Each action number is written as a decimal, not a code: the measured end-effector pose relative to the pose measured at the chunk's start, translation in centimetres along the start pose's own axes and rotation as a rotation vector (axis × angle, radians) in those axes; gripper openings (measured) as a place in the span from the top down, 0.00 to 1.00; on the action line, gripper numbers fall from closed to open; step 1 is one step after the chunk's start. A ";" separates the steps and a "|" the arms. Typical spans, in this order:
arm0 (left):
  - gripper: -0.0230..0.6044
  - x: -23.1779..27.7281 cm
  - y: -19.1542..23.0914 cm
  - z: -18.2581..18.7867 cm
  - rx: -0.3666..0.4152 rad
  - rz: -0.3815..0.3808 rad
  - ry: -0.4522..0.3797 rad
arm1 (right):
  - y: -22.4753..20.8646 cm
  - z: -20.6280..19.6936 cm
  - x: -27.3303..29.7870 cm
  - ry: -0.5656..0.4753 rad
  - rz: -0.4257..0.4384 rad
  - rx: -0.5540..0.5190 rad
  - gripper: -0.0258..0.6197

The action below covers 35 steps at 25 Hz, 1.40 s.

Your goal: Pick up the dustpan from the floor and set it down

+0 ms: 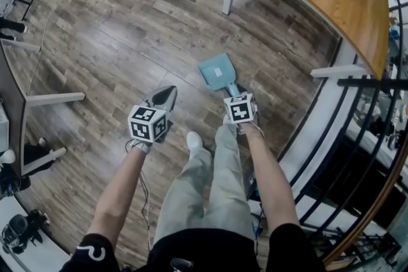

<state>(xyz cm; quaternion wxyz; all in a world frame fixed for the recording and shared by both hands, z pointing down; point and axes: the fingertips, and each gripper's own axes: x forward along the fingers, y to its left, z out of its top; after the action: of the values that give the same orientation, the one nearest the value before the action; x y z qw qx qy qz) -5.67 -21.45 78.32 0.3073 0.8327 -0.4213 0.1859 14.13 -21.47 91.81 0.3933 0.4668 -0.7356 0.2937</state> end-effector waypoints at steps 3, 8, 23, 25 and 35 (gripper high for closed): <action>0.97 -0.4 -0.3 0.5 0.002 0.005 0.001 | 0.0 0.1 -1.1 -0.007 0.010 0.015 0.66; 0.97 -1.1 -1.2 2.2 0.017 0.001 -0.015 | 0.0 1.4 -3.6 -0.048 0.023 0.065 0.65; 0.97 -6.7 -3.1 11.0 0.062 0.031 -0.106 | -1.9 10.8 -14.4 -0.203 -0.013 0.075 0.66; 0.97 -8.1 -3.5 12.7 0.069 0.030 -0.123 | -1.8 12.8 -16.6 -0.243 -0.016 0.089 0.68; 0.97 -15.2 -4.4 20.8 0.127 0.044 -0.241 | -0.1 22.2 -28.1 -0.457 -0.078 0.055 0.85</action>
<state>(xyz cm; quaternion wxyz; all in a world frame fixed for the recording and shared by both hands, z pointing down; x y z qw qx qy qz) -9.77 -24.40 52.67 0.1969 0.8574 -0.4607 0.1175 14.63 -26.46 56.40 0.2146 0.5597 -0.7788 0.1847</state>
